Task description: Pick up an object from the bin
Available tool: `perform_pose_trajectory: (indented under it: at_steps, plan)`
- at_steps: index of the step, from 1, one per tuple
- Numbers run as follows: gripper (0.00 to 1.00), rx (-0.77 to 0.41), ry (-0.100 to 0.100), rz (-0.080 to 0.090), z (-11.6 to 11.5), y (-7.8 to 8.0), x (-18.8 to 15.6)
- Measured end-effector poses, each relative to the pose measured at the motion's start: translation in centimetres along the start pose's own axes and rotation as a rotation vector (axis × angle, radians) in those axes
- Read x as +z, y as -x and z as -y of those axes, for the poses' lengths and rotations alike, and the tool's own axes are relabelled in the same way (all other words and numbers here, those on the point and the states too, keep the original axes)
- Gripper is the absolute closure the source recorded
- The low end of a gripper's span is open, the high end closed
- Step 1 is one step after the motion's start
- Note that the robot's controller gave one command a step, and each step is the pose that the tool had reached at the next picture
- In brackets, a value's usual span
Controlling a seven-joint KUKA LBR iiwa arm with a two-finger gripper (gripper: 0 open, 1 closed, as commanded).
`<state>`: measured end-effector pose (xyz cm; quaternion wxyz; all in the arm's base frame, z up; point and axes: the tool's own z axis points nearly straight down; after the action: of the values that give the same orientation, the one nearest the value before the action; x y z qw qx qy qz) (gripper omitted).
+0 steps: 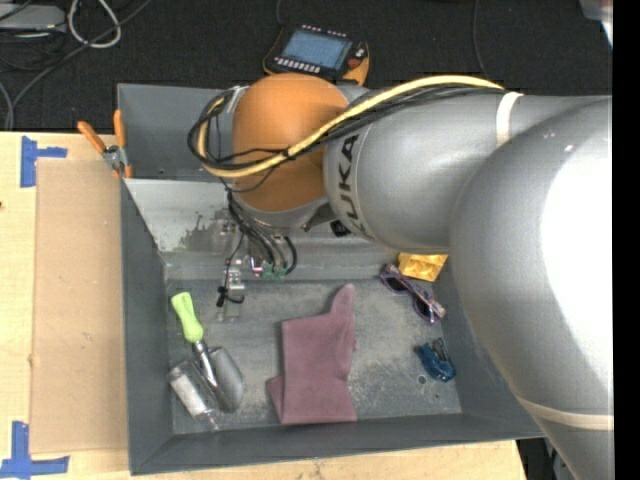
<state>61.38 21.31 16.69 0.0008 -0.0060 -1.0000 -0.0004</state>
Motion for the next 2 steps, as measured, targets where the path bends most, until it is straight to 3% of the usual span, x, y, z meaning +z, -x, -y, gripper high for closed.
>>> perform_pose_trajectory:
  at_steps: [1,2]
  plan:
    - [0.00,0.000,0.000,0.000,0.0,0.0,0.0]
    - [0.00,-0.014,-0.001,-0.006,-2.5,-3.2,5.6]
